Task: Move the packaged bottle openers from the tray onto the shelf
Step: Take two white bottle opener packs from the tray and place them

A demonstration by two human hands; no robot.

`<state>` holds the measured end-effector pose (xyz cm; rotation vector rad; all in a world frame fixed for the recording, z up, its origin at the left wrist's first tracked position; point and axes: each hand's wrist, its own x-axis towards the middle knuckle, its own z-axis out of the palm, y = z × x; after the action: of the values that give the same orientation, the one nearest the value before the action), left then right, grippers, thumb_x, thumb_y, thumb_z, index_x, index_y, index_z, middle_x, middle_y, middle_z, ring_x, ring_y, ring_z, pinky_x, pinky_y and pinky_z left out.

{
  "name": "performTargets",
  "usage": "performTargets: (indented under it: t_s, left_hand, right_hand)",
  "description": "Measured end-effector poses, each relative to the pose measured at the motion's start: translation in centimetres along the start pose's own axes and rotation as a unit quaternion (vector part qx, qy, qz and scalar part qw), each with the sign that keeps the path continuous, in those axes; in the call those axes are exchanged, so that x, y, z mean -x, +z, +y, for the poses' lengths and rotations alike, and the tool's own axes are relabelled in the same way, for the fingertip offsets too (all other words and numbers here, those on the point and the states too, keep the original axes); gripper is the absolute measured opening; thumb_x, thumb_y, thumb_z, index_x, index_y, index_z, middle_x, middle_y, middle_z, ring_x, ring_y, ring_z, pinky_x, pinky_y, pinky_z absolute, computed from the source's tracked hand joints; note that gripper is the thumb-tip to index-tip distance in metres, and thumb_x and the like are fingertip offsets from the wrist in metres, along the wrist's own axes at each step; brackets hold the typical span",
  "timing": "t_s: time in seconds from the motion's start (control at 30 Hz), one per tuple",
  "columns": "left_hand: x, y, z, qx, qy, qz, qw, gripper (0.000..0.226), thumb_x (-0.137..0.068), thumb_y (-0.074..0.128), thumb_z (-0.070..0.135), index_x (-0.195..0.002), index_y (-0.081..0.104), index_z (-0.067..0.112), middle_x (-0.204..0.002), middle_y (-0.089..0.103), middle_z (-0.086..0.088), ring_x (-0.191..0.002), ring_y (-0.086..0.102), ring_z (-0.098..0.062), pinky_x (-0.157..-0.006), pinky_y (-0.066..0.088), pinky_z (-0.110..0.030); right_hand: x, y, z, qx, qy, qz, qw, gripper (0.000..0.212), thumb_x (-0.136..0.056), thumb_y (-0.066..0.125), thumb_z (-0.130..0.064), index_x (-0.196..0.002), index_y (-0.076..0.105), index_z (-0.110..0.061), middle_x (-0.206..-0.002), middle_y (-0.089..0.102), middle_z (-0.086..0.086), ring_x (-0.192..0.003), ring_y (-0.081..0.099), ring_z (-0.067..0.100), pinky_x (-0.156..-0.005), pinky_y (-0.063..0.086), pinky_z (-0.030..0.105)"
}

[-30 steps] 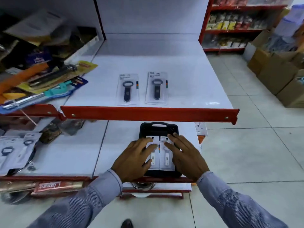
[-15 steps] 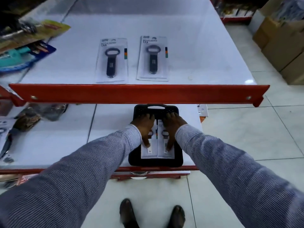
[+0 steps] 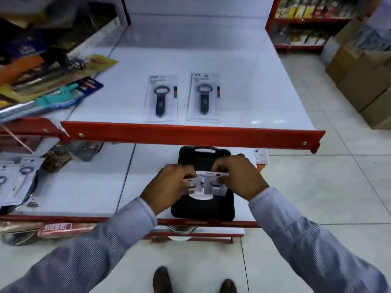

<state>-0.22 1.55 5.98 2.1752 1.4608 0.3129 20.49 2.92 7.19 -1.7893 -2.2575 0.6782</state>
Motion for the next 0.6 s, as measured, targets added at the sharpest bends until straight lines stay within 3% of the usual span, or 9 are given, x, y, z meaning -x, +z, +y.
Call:
performTargets:
  t_s: [0.1,0.17,0.3,0.37,0.47,0.53,0.6]
  left_hand:
    - [3.7,-4.1,1.9,0.009,0.021,0.086,0.996,0.022,-0.088,0.069,0.012,-0.102,0.068,0.029,-0.100,0.074,0.009,-0.089,0.065,-0.007,-0.080,0.053,-0.022]
    - [5.5,-7.6,3.5,0.029,0.024,0.158,0.987,0.027,-0.086,0.073,0.015,-0.105,0.067,0.033,-0.097,0.073,0.019,-0.082,0.062,0.005,-0.074,0.047,-0.008]
    - [6.7,-14.3,8.1,0.108,0.057,0.246,0.961,0.024,-0.082,0.075,0.023,-0.102,0.063,0.033,-0.077,0.068,0.031,-0.058,0.058,-0.007,-0.056,0.046,-0.010]
    - [5.2,-16.3,8.7,0.180,0.075,0.250,0.948,0.023,-0.082,0.074,0.020,-0.098,0.062,0.031,-0.066,0.069,0.022,-0.048,0.052,-0.005,-0.053,0.052,-0.020]
    - [1.9,-19.3,9.5,0.210,0.106,0.266,0.935,0.023,-0.085,0.074,0.016,-0.097,0.061,0.030,-0.059,0.069,-0.010,-0.049,0.050,-0.010,-0.050,0.047,-0.024]
    - [-1.0,-20.3,10.2,0.242,0.122,0.271,0.924,0.021,-0.086,0.071,0.005,-0.098,0.061,0.019,-0.050,0.066,0.002,-0.044,0.052,0.000,-0.047,0.045,-0.017]
    - [-4.5,-20.6,10.8,0.311,0.112,0.267,0.905,0.020,-0.086,0.069,-0.005,-0.099,0.061,0.008,-0.058,0.067,0.011,-0.047,0.058,0.008,-0.044,0.043,-0.008]
  right_hand:
    - [3.6,-3.8,-3.2,-0.013,-0.042,0.083,0.996,0.020,-0.076,0.074,-0.016,-0.090,0.072,-0.030,-0.089,0.076,-0.010,-0.082,0.069,0.012,-0.076,0.058,0.033]
    - [5.4,-7.1,-4.7,-0.040,-0.064,0.149,0.986,0.022,-0.077,0.077,-0.018,-0.094,0.071,-0.031,-0.090,0.077,-0.012,-0.080,0.070,0.007,-0.074,0.059,0.028]
    - [8.1,-14.9,-7.4,-0.154,-0.095,0.237,0.954,0.024,-0.074,0.081,-0.015,-0.094,0.073,-0.026,-0.084,0.075,-0.016,-0.069,0.067,-0.001,-0.064,0.056,0.010]
    - [7.7,-17.7,-7.6,-0.199,-0.112,0.244,0.943,0.022,-0.074,0.082,-0.019,-0.093,0.076,-0.027,-0.083,0.076,-0.017,-0.068,0.067,0.004,-0.062,0.057,0.014]
    - [5.7,-21.3,-7.0,-0.227,-0.126,0.267,0.928,0.020,-0.078,0.078,-0.024,-0.098,0.078,-0.028,-0.088,0.078,-0.016,-0.077,0.072,0.011,-0.070,0.060,0.023]
    - [3.3,-23.1,-5.8,-0.297,-0.121,0.249,0.914,0.019,-0.083,0.073,-0.016,-0.099,0.076,-0.025,-0.082,0.077,-0.016,-0.077,0.073,0.013,-0.067,0.061,0.027]
    - [0.5,-24.5,-4.5,-0.326,-0.095,0.242,0.909,0.019,-0.087,0.069,-0.011,-0.102,0.075,-0.020,-0.069,0.072,-0.008,-0.068,0.064,0.010,-0.059,0.056,0.024]
